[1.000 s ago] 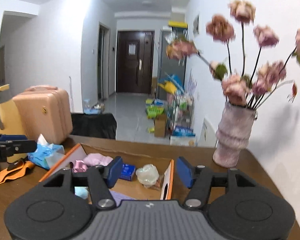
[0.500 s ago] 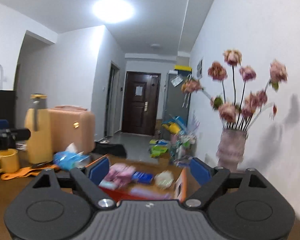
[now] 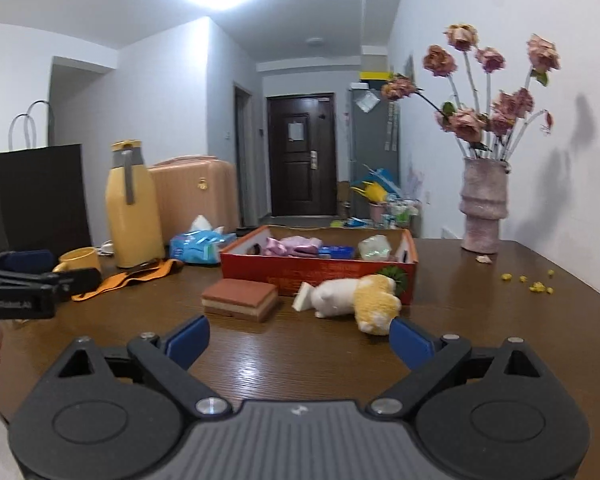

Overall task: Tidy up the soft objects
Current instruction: 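Withdraw both tools from the box toward the white-and-yellow plush dog, then grasp the white-and-yellow plush dog with the left tool while the right tool grips it too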

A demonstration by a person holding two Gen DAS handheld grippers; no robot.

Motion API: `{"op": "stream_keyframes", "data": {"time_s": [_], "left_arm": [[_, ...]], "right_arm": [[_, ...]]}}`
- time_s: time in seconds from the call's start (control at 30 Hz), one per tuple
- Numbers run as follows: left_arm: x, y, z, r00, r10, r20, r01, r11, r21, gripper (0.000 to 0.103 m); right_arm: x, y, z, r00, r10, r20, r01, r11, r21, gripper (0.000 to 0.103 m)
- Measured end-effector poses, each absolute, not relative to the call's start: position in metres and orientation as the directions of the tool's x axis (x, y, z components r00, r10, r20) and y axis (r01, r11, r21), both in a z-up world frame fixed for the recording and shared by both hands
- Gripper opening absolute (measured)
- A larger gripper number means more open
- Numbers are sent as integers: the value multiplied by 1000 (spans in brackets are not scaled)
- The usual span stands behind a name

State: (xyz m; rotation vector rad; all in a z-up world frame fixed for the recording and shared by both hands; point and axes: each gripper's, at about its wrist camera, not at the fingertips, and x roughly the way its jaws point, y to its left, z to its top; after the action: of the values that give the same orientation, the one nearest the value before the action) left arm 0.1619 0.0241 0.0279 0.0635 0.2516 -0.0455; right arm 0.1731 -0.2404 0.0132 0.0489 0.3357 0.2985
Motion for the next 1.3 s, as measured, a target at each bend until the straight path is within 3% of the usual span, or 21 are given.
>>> {"op": "stream_keyframes", "data": {"time_s": [0.37,0.67,0.77,0.8,0.83,0.87,1.3], "left_arm": [[203,15,15,947,-60,-316,78,996,44,103],[293,-15,-6,902,-158,-401,163,986,-22,103],[312,-20,-12,887,-179,-425,179,983,-42,103],[316,-22,-14,883,-184,-432,183,982,-44,103],[318,-23,-15,881,-186,-436,186,982,-44,103],[319,-24,-17,878,-190,-439,190,981,-44,103],[301,-44,-37,805,-310,-506,285,950,-129,103]], "right_arm": [[229,-253,-3,891,242,-384,-220,970,102,95],[372,-249,-37,830,162,-533,-171,985,32,87],[410,-244,-53,797,156,-584,-166,985,36,77],[416,-243,-59,786,155,-599,-163,986,42,71],[421,-243,-64,774,160,-612,-160,986,54,57],[422,-243,-67,769,164,-617,-157,985,67,51],[281,-242,-66,716,379,-586,-365,919,149,52]]}}
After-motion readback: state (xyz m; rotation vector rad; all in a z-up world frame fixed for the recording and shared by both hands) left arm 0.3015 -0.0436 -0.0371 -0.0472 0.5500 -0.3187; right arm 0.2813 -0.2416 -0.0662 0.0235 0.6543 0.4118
